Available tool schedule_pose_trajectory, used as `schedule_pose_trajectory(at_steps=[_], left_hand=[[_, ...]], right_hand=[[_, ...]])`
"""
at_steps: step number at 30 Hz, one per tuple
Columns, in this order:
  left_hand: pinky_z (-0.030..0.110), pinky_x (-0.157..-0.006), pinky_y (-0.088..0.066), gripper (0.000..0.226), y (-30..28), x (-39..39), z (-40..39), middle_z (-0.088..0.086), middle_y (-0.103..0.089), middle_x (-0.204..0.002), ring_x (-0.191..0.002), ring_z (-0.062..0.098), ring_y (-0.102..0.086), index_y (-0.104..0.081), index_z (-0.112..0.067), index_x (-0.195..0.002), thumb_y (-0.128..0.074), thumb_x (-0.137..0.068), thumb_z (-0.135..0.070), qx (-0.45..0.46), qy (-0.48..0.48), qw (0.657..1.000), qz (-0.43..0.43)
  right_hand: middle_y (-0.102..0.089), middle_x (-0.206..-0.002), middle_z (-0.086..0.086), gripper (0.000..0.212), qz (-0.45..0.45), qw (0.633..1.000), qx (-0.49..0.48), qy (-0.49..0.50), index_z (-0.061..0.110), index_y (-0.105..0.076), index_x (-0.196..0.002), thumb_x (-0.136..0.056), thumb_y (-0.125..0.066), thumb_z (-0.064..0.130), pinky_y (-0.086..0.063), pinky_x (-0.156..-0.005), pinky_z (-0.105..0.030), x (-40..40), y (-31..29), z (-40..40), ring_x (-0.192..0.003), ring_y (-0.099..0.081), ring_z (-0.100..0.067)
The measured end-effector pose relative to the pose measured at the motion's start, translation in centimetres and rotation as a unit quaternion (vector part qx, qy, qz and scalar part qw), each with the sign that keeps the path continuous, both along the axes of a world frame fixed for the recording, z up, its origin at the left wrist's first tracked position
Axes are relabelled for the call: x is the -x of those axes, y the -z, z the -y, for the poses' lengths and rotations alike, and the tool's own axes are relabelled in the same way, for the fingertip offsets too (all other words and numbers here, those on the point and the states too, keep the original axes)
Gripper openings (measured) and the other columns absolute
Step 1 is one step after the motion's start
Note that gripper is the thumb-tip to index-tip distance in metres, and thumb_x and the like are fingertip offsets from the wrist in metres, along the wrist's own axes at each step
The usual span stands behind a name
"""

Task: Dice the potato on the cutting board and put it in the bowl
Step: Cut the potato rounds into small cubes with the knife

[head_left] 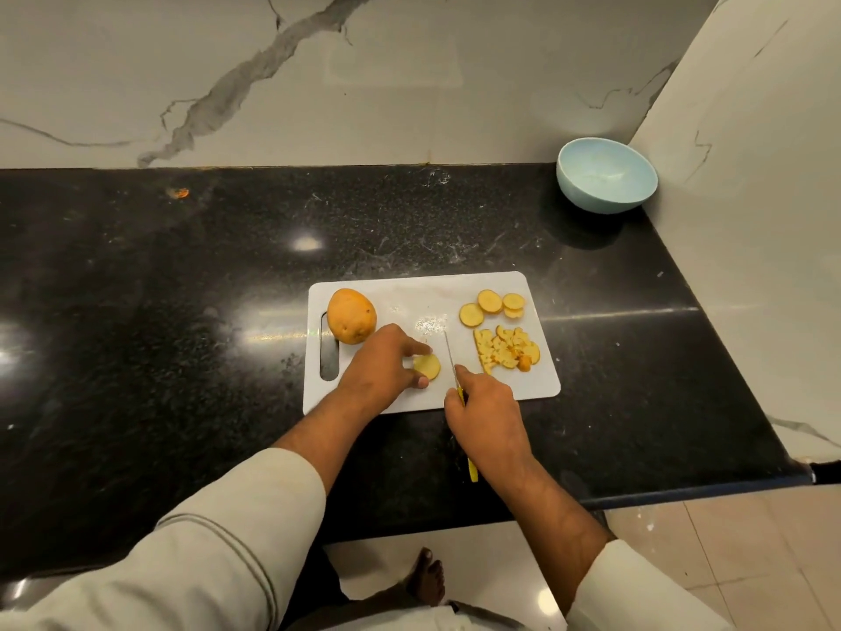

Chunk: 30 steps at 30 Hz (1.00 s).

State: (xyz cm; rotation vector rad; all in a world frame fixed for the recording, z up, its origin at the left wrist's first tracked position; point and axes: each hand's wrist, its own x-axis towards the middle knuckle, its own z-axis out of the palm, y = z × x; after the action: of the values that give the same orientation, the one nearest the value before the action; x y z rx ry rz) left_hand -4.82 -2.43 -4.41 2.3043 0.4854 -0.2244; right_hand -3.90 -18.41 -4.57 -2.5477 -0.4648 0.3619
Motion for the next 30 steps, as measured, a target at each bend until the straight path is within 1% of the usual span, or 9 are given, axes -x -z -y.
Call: schedule_pose_trajectory(at_steps=[2,5,9,13,16,18,23,27,30], left_hand=[[0.024,-0.081,-0.042,0.046,0.1,-0.2,0.1,-0.003,-0.055,-0.1,-0.101,0.018,-0.058,-0.07,-0.02,-0.115,-0.084,-0.071,-0.02,-0.006,-0.005,1.0,0.001],[0.02,-0.081,-0.039,0.045,0.5,-0.1,0.5,0.0,-0.063,-0.11,-0.104,0.017,-0.059,-0.07,-0.019,-0.116,-0.083,-0.073,-0.02,0.001,-0.046,0.999,0.005],[0.024,-0.085,-0.043,0.042,0.9,0.1,1.3,0.0,-0.061,-0.112,-0.104,0.018,-0.058,-0.067,-0.02,-0.119,-0.078,-0.078,-0.021,0.0,-0.071,0.997,0.006],[0.024,-0.076,-0.039,0.034,0.9,0.1,2.1,0.0,-0.062,-0.112,-0.092,0.014,-0.055,-0.063,-0.016,-0.117,-0.072,-0.084,-0.02,-0.019,-0.09,0.996,0.002],[0.027,-0.074,-0.038,0.029,0.3,0.1,2.5,0.005,-0.061,-0.112,-0.098,0.023,-0.059,-0.062,-0.012,-0.113,-0.069,-0.086,-0.02,-0.052,-0.072,0.996,-0.004],[0.029,-0.073,-0.039,0.023,-0.3,0.0,2.8,0.008,-0.06,-0.111,-0.098,0.027,-0.06,-0.062,-0.01,-0.109,-0.067,-0.088,-0.02,-0.072,-0.057,0.996,-0.004],[0.03,-0.069,-0.037,0.018,-1.2,-0.3,2.9,0.01,-0.059,-0.106,-0.093,0.029,-0.059,-0.059,-0.009,-0.102,-0.065,-0.088,-0.018,-0.084,-0.039,0.995,-0.021],[0.031,-0.066,-0.037,0.011,-1.6,-0.4,2.9,0.011,-0.056,-0.104,-0.091,0.031,-0.059,-0.056,-0.01,-0.093,-0.062,-0.089,-0.018,-0.105,-0.03,0.994,-0.029],[0.031,-0.064,-0.036,0.015,-1.7,-0.3,3.0,0.012,-0.056,-0.104,-0.09,0.031,-0.059,-0.059,-0.007,-0.098,-0.063,-0.089,-0.018,-0.118,-0.018,0.992,-0.026]], right_hand=[[-0.057,-0.124,-0.007,0.05,-0.001,1.0,0.017,-0.013,0.015,-0.036,-0.147,-0.099,-0.043,0.026,-0.047,-0.092,-0.031,0.0,-0.1,-0.2,-0.111,-0.055,-0.02],[-0.06,-0.108,-0.005,0.05,0.029,0.996,0.07,-0.044,0.017,-0.03,-0.15,-0.101,-0.038,0.025,-0.049,-0.081,-0.031,0.6,0.1,0.1,-0.097,-0.058,-0.019],[-0.062,-0.1,-0.004,0.051,0.042,0.99,0.118,-0.072,0.016,-0.025,-0.151,-0.102,-0.035,0.025,-0.048,-0.073,-0.031,0.6,0.6,0.1,-0.088,-0.061,-0.019],[-0.064,-0.099,-0.006,0.052,0.05,0.986,0.136,-0.087,0.014,-0.024,-0.151,-0.101,-0.036,0.024,-0.046,-0.067,-0.031,0.8,0.9,-0.4,-0.086,-0.063,-0.022],[-0.064,-0.098,-0.007,0.054,0.058,0.981,0.156,-0.096,0.012,-0.023,-0.151,-0.1,-0.037,0.022,-0.046,-0.065,-0.033,0.8,1.1,-0.7,-0.085,-0.064,-0.024],[-0.064,-0.098,-0.008,0.055,0.061,0.98,0.163,-0.098,0.01,-0.024,-0.151,-0.098,-0.037,0.019,-0.047,-0.065,-0.034,0.9,1.2,-0.9,-0.085,-0.064,-0.025],[-0.062,-0.099,-0.01,0.059,0.054,0.979,0.17,-0.1,0.006,-0.021,-0.151,-0.094,-0.039,0.01,-0.04,-0.063,-0.033,0.5,1.3,-2.0,-0.087,-0.064,-0.028],[-0.062,-0.101,-0.01,0.06,0.05,0.977,0.178,-0.106,0.005,-0.018,-0.151,-0.095,-0.04,0.008,-0.037,-0.062,-0.031,-0.1,1.5,-2.6,-0.088,-0.064,-0.026],[-0.062,-0.098,-0.009,0.062,0.048,0.976,0.182,-0.107,0.006,-0.014,-0.152,-0.095,-0.04,0.009,-0.038,-0.062,-0.031,0.4,1.6,-2.1,-0.085,-0.063,-0.025]])
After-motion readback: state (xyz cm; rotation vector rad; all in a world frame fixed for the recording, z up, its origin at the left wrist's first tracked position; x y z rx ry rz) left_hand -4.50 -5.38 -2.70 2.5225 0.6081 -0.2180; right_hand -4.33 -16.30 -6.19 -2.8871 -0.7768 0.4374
